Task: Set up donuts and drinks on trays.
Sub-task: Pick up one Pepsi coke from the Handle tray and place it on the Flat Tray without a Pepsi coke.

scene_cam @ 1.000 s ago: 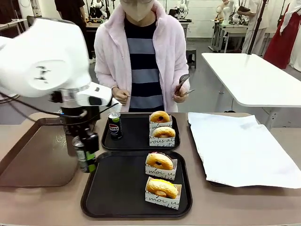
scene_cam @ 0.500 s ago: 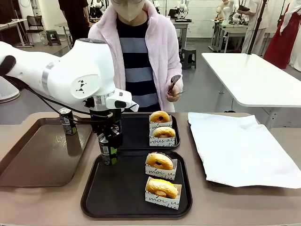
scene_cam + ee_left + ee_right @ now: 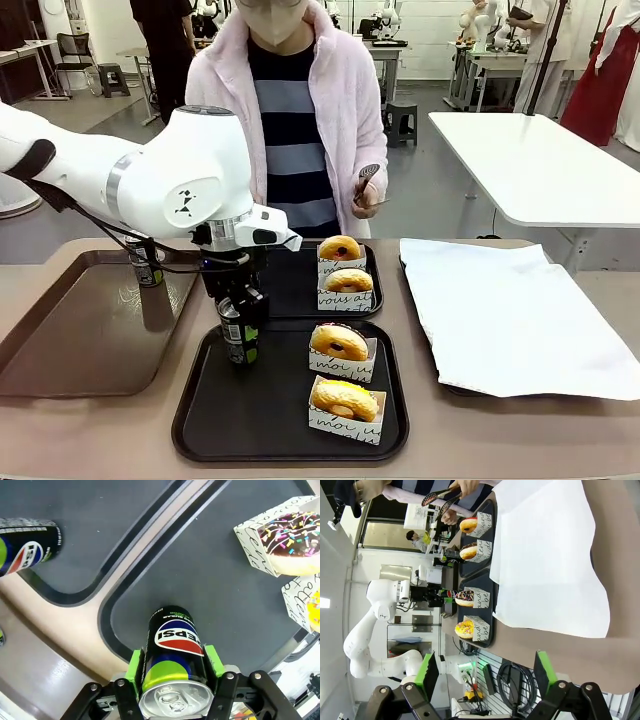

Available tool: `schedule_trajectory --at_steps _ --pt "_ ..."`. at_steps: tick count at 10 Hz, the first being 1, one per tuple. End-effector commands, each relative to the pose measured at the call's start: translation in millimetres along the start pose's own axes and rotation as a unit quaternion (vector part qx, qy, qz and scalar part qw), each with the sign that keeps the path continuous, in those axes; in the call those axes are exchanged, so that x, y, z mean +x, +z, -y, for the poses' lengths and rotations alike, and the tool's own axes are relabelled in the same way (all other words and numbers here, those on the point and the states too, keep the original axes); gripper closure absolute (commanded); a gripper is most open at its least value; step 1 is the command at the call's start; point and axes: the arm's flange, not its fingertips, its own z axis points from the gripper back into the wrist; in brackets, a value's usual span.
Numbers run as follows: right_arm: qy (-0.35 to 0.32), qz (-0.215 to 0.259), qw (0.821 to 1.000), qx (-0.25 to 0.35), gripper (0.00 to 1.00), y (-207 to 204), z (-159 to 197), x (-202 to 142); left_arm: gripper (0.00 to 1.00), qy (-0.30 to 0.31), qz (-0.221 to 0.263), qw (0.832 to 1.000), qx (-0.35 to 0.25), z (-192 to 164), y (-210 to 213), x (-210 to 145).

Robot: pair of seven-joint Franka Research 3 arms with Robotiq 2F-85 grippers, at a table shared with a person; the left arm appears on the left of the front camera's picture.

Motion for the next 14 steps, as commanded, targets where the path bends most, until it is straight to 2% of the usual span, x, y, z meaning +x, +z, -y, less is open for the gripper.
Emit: schedule_trajectory --at_steps 1,2,3,6,7,8,10,14 --pt "0.006 0.003 1.0 0.008 0.0 -0.3 1.6 0.8 0.41 0.001 0.0 1.0 -0.015 2.8 -1.7 -1.4" --pt "0.006 0.003 1.0 0.008 0.0 -0.3 1.6 0.8 0.41 0.002 -0.002 1.0 -0.02 4.1 -5.6 -1.8" --pt "0.006 0.003 1.0 0.008 0.0 -0.3 1.6 0.8 0.0 0.001 -0.003 1.0 -0.02 3.9 -5.8 -1.6" --pt "0.006 0.003 1.0 0.008 0.0 -0.3 1.6 0.8 0.0 -0.001 0.0 1.0 -0.025 1.9 4.2 -3.5" --pt "0.006 0.003 1.0 0.008 0.0 -0.3 1.6 0.8 0.09 -0.011 0.012 0.999 -0.028 1.8 16.2 -6.7" --pt "0.006 0.003 1.0 0.008 0.0 -0.3 1.6 0.8 0.0 -0.013 0.021 0.999 -0.033 -0.5 29.0 -10.5" --pt "0.006 0.003 1.0 0.008 0.0 -0.3 1.6 0.8 0.0 -0.012 0.03 0.999 -0.031 0.3 48.6 -18.3" --pt "0.006 0.003 1.0 0.008 0.0 -0.3 1.6 0.8 0.0 0.01 0.006 1.0 -0.019 1.4 72.4 -23.8"
